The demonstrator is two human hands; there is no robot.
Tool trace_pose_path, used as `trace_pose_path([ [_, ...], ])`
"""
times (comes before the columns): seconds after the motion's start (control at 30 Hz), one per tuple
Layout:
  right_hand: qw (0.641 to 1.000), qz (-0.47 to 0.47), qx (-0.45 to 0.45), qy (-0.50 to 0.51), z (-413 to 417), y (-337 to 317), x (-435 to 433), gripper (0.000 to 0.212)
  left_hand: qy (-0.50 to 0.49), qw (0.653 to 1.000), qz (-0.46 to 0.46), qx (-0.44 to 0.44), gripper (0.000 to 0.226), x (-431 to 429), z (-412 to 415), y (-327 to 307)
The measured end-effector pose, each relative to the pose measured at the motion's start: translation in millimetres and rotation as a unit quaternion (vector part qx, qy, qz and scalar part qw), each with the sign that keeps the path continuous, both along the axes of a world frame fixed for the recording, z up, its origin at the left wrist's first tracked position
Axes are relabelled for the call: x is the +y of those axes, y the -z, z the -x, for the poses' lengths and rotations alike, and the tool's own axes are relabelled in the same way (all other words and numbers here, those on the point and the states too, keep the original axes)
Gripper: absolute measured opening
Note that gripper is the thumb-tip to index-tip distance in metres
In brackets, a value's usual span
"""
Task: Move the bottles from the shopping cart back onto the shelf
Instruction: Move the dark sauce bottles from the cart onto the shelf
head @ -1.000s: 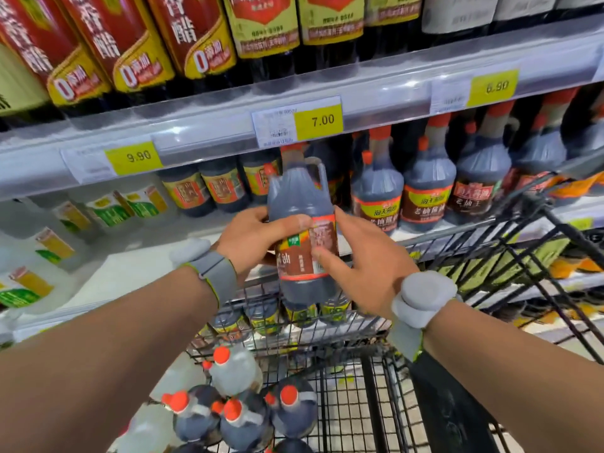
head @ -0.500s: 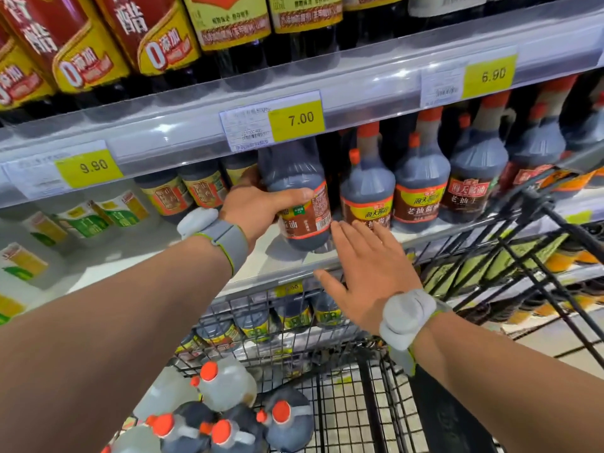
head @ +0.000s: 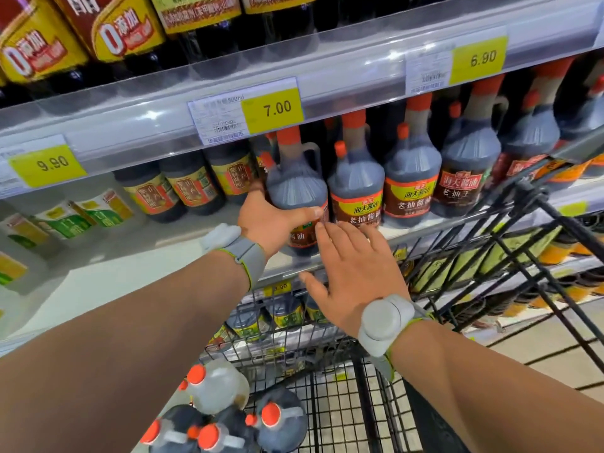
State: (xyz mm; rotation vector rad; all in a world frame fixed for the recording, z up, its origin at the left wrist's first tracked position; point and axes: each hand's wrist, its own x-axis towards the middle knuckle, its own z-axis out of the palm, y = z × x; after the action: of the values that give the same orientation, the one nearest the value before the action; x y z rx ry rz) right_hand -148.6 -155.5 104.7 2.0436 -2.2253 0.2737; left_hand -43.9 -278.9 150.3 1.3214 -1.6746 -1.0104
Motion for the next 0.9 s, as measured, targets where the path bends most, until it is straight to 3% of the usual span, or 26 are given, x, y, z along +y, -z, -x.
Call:
trace_pose_path([
  [0.13, 1.000, 0.002, 0.013, 0.011, -1.3, 0.1, -1.5, 0.083, -0.002, 1.000, 0.001, -0.019, 0.086, 6.0, 5.2, 2.5],
  [0.3, 0.999, 0.002, 0.023, 0.025, -2.8, 0.1, -1.0, 0.082, 0.071, 0.996, -0.052, -0.009, 0.100, -3.0, -15.1, 4.4],
  [0.4, 0.999, 0.001, 0.024, 0.025, -4.7, 0.6, -0.6, 0.079, 0.105, 0.992, -0.073, 0.014, 0.086, -8.4, -28.7, 9.8],
  [0.5, 0.999, 0.005, 0.020, 0.029, -5.6, 0.2, -0.1, 0.076, 0.110, 0.992, -0.056, 0.024, 0.076, -9.6, -32.7, 10.8],
  [0.9, 0.999, 0.001, 0.018, 0.028, -7.1, -3.6, 0.3, 0.068, 0.037, 0.999, 0.036, -0.009, 0.086, -6.8, -24.3, 17.2],
])
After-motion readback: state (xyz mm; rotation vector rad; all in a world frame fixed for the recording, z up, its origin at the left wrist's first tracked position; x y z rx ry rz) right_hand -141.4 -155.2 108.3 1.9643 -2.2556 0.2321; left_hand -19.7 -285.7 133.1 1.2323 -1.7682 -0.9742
